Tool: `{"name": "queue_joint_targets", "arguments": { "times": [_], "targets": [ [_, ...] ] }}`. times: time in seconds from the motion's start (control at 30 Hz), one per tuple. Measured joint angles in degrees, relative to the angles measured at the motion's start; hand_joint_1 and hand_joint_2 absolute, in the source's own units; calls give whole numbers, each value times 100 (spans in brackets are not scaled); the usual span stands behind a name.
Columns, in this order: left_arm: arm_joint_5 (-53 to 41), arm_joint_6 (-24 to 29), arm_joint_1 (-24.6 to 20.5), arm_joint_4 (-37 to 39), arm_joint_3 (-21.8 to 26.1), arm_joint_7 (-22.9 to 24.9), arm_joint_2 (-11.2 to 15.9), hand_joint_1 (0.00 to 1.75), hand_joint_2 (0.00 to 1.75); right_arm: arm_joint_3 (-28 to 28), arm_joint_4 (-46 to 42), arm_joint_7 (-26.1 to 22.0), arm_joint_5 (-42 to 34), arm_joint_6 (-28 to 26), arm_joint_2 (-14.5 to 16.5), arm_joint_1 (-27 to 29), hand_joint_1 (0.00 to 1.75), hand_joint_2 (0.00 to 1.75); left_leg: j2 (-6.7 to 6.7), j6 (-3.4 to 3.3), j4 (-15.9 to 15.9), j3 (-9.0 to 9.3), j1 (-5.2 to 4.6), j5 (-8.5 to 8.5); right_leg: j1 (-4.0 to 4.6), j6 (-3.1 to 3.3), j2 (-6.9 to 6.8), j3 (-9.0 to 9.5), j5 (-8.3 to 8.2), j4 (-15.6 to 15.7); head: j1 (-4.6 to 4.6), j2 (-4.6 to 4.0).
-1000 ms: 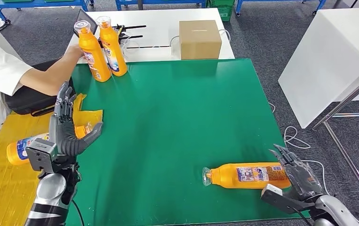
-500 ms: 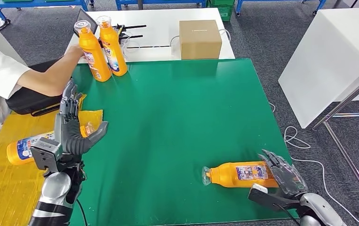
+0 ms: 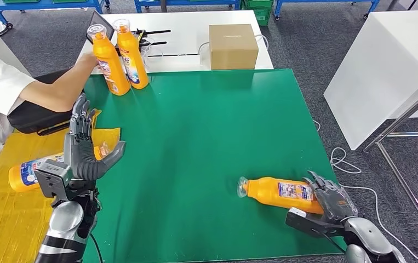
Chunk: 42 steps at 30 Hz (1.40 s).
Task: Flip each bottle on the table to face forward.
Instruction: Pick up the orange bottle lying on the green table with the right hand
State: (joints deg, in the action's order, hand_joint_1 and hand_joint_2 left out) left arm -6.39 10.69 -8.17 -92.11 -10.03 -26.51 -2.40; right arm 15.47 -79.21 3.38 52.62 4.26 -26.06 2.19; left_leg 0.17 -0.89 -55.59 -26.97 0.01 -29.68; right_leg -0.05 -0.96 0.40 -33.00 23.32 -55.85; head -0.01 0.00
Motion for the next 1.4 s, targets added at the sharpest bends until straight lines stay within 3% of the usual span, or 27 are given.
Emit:
{"name": "queue_joint_targets", "arguments": {
  "times": [0.4, 0.57, 0.77, 0.93, 1.23, 1.4],
  "targets": [
    [46, -19, 12, 44, 1, 61, -5, 0, 175, 246, 150, 196, 187, -64, -44, -264, 175, 175, 4, 0, 0, 15, 0, 0, 0, 0, 1, 17, -1, 3, 1, 0],
    [164, -276, 44, 47, 1, 298, -4, 0, 175, 202, 152, 227, 57, -452, 191, -269, 175, 175, 7, 0, 1, 13, 4, 0, 3, 0, 3, 16, -1, 2, 1, 0],
    [476, -1160, 77, 189, -90, 706, 4, 0, 175, -70, 89, -387, -817, -1377, 916, -379, 175, 175, 6, 3, 1, 2, 8, 3, 6, 1, 2, 2, -1, -4, -1, 0],
    [491, -1541, -54, 440, -497, 897, 2, 0, 175, -292, 71, -870, -1484, -2041, 1616, -646, 175, 175, 3, 5, 1, 3, 8, 6, 12, 1, 0, 0, -1, -5, 1, 0],
    [1093, -2048, -787, 1165, -1388, 1243, -119, 0, 175, -372, 543, -1898, -2845, -2335, 2686, -1216, 175, 175, 3, 4, 0, 1, 7, 6, 3, 1, 0, -3, -2, -6, 0, 0],
    [1233, -2082, -1072, 1480, -1639, 1274, -187, 0, 175, -356, 891, -2072, -3069, -2379, 3013, -1423, 175, 175, 1, 4, 0, -1, 7, 6, 4, 1, 0, -6, -1, -7, 1, 0]
  ]
}}
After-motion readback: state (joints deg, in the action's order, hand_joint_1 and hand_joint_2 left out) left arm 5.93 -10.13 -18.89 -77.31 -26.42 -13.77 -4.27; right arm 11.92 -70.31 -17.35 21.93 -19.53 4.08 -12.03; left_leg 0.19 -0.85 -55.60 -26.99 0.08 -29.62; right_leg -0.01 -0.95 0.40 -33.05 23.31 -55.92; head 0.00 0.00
